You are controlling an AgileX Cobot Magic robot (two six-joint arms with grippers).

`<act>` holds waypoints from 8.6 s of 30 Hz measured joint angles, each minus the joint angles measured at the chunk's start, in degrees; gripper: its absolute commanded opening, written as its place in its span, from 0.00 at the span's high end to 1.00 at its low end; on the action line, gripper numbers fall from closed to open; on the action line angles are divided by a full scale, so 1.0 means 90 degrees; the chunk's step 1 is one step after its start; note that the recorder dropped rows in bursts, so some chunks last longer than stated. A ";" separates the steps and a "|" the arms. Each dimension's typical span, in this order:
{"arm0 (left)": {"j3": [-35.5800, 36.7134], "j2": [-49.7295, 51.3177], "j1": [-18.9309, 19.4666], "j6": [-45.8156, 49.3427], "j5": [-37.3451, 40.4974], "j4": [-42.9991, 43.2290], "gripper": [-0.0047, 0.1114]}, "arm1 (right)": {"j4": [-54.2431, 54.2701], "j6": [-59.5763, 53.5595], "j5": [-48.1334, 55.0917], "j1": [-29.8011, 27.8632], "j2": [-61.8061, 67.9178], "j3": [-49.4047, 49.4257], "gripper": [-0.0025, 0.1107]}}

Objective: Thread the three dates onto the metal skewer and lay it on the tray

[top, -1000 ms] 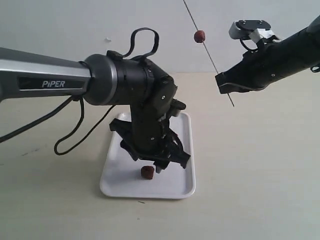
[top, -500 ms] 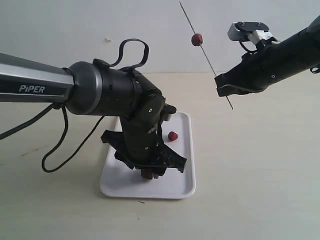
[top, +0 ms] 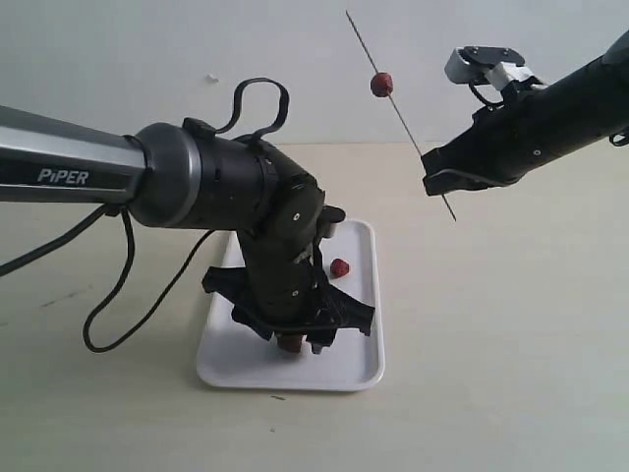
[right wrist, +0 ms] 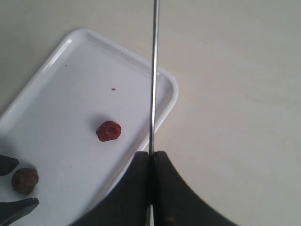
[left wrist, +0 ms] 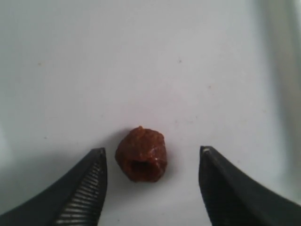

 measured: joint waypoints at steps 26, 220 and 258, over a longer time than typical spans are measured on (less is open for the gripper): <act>0.0000 0.0176 0.0219 0.0336 -0.0099 -0.0446 0.59 | -0.0012 0.0000 0.0125 0.0000 0.0000 0.0000 0.98; 0.0022 -0.0846 0.4262 0.8690 0.2663 -0.7982 0.73 | 0.0270 -0.5657 0.2354 -0.0015 0.0842 0.0013 0.98; 0.0022 -0.0846 0.4172 0.8720 0.2075 -0.8125 0.41 | 0.0793 -0.5210 0.1841 -0.0015 0.0853 0.0013 0.98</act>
